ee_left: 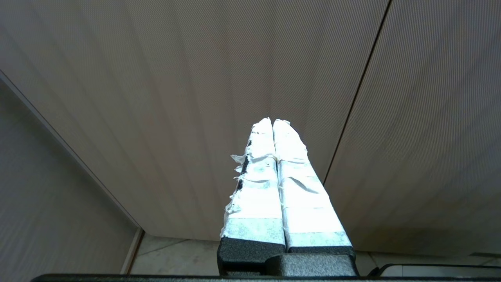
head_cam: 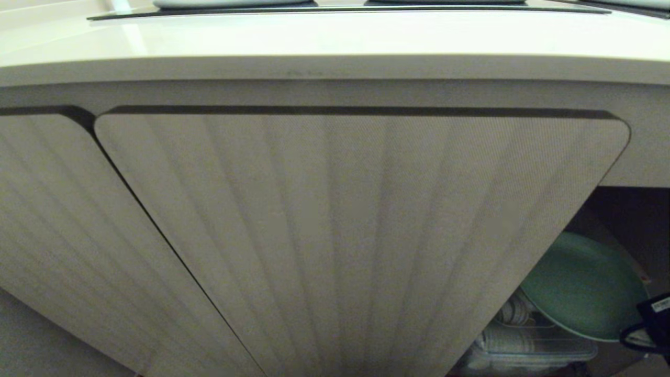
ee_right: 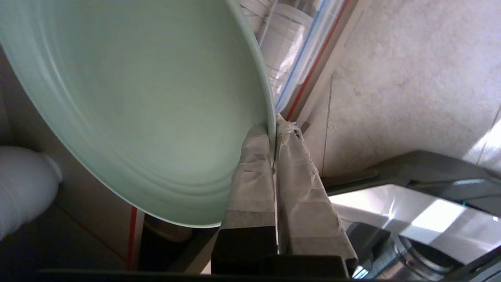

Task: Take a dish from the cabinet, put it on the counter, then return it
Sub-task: Put it back into the cabinet

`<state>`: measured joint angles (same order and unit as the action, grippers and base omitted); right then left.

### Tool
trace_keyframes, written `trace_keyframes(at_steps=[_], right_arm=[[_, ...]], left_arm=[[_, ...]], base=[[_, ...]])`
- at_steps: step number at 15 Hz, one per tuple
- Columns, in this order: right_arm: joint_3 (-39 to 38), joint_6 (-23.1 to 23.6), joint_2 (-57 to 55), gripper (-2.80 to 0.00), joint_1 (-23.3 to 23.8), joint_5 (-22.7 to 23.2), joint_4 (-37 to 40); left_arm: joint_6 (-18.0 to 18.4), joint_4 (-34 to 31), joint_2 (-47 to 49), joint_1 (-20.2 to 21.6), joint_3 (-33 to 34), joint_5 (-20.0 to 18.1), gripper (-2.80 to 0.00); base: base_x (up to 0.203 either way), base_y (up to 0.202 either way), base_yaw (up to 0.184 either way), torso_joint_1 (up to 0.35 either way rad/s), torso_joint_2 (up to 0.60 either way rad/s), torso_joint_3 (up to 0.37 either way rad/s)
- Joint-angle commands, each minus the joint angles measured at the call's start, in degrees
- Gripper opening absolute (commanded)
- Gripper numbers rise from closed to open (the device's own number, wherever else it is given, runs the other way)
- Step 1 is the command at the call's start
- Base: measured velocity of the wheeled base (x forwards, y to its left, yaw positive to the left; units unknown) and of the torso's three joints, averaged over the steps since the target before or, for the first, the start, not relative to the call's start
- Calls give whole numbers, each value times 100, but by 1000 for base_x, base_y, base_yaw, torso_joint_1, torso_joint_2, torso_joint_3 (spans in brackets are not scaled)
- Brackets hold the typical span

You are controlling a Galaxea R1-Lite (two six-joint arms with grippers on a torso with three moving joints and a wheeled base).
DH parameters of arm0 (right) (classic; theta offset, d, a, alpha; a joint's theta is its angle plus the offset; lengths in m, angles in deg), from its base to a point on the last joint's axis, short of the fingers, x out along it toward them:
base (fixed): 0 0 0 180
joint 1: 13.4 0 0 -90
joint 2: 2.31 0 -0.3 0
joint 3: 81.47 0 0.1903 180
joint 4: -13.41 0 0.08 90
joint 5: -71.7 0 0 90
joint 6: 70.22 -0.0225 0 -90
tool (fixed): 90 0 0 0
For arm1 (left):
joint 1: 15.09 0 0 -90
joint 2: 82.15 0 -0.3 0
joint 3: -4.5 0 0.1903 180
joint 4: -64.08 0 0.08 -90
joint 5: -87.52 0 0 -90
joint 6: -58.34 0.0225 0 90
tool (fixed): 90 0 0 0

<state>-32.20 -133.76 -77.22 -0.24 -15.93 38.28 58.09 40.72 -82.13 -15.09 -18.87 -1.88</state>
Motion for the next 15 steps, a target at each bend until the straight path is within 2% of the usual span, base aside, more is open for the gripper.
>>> trace_keyframes(at_steps=[1,9,15], right_arm=[[65,-192,-174,-280,2,10,-11],[284,-771,-342,-280,-112,36,-72],[301,-783,-474,-280,-132,36,-418]], left_arm=[[-2,0,-2,0,0,-7,-280],[-2,0,-2,0,0,2,-280],[-2,0,-2,0,0,2,-280]], base=[[0,0,0,0,0,0],[0,0,0,0,0,0],[0,0,0,0,0,0]])
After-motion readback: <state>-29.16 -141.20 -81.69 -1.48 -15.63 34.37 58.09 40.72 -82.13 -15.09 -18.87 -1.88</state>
